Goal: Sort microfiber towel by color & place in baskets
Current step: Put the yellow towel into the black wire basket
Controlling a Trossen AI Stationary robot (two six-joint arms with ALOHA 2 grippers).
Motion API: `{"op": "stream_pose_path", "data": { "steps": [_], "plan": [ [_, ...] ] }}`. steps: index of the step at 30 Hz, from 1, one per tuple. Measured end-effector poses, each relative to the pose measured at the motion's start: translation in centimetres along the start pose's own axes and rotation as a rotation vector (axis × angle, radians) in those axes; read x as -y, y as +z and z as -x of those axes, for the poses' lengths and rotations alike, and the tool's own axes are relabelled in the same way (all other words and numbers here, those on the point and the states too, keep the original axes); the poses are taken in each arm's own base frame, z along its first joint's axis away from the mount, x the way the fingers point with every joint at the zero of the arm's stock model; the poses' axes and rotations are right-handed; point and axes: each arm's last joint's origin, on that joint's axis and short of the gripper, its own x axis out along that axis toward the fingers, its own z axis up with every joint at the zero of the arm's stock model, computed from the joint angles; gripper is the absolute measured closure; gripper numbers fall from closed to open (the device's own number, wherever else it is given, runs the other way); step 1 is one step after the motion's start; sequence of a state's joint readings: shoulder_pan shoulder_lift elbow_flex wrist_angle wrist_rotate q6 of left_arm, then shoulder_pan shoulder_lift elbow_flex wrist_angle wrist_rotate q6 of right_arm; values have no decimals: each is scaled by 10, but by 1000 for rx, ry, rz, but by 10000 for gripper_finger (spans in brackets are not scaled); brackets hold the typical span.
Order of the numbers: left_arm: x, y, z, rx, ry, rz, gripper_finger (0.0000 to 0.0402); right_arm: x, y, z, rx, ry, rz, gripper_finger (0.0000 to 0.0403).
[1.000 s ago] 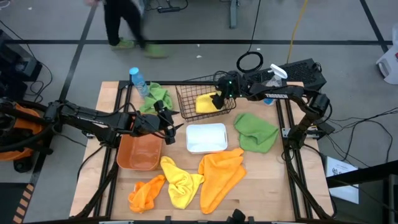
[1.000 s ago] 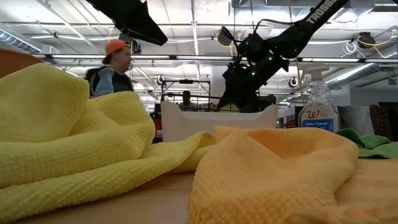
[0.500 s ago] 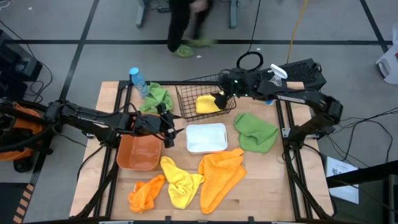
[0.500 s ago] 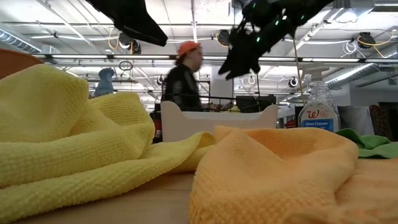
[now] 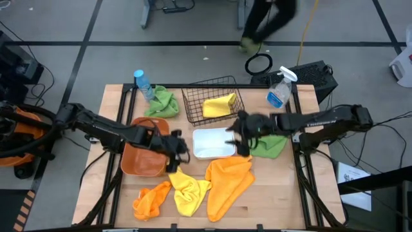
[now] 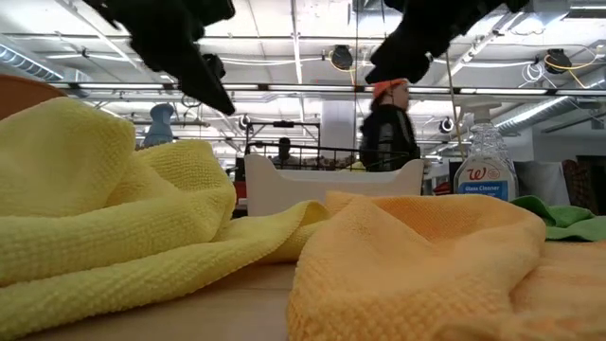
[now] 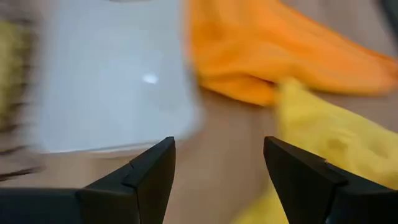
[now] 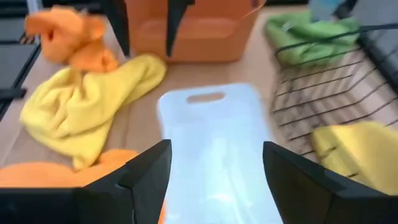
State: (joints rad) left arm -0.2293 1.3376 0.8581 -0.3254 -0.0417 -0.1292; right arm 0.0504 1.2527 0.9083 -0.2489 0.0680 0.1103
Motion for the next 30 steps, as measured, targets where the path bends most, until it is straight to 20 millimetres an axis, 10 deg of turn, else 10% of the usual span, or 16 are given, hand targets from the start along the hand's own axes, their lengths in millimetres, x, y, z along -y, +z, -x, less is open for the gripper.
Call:
{"op": "stream_pose_path", "data": {
  "steps": [18, 30],
  "plan": [
    [98, -24, -42, 2, -160, -26, 62, -70, -23, -6, 139, 59, 72, 161],
    [103, -53, -86, -103, -25, -76, 61, -72, -19, -5, 180, 79, 64, 161]
  ]
}}
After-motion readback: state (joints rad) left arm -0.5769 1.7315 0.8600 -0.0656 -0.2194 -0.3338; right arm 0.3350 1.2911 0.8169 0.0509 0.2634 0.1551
